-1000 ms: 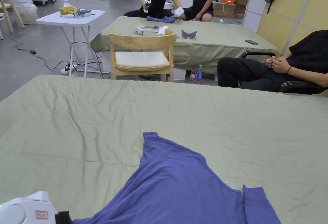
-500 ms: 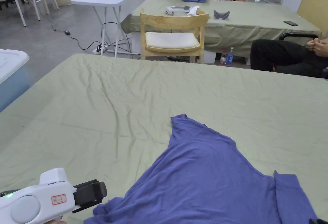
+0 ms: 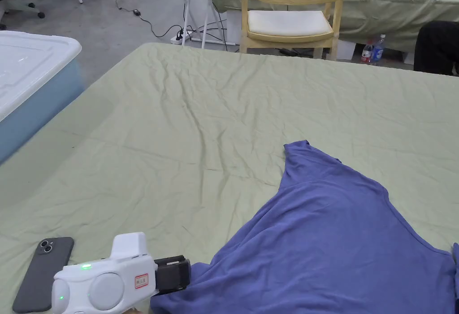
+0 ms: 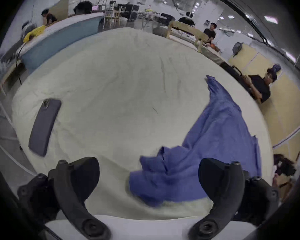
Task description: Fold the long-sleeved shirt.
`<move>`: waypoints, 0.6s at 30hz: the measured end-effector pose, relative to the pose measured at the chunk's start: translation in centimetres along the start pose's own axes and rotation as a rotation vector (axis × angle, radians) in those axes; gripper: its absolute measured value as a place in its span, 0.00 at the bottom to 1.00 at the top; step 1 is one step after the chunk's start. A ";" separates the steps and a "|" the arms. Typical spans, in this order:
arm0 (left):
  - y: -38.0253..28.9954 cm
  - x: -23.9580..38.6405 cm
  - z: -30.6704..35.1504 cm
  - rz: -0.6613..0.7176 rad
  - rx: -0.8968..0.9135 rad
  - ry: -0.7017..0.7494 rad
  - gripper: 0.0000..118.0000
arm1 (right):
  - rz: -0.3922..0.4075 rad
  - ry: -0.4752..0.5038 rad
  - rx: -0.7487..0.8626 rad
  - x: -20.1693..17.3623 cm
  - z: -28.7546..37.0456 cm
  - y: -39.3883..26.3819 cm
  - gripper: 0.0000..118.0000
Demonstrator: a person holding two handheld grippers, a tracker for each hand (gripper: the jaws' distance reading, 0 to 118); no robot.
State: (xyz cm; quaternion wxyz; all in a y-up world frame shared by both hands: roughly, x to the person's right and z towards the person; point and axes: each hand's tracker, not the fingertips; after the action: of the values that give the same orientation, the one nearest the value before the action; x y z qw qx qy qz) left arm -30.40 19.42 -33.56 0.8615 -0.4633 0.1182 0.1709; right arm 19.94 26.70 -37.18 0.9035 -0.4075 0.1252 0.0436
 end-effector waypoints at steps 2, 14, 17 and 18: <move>0.0 0.6 -2.2 -0.034 -0.066 0.016 0.90 | 0.001 0.011 -0.019 -0.2 -1.2 0.4 0.02; -0.3 4.5 -2.2 -0.193 -0.086 -0.017 0.03 | 0.111 0.049 -0.065 -1.3 -9.6 8.1 0.02; 0.4 3.8 -0.1 -0.123 -0.046 -0.071 0.03 | 0.175 0.053 -0.048 -1.9 -13.4 12.8 0.02; 0.5 3.7 0.6 -0.109 -0.029 -0.084 0.03 | 0.194 0.053 -0.051 -2.0 -14.9 14.2 0.09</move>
State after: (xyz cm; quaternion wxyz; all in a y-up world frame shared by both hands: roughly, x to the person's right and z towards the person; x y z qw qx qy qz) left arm -27.24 20.84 -34.99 0.8670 -0.4738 0.0540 0.1448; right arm 12.60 25.10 -56.46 0.8807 -0.4175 0.1869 0.1230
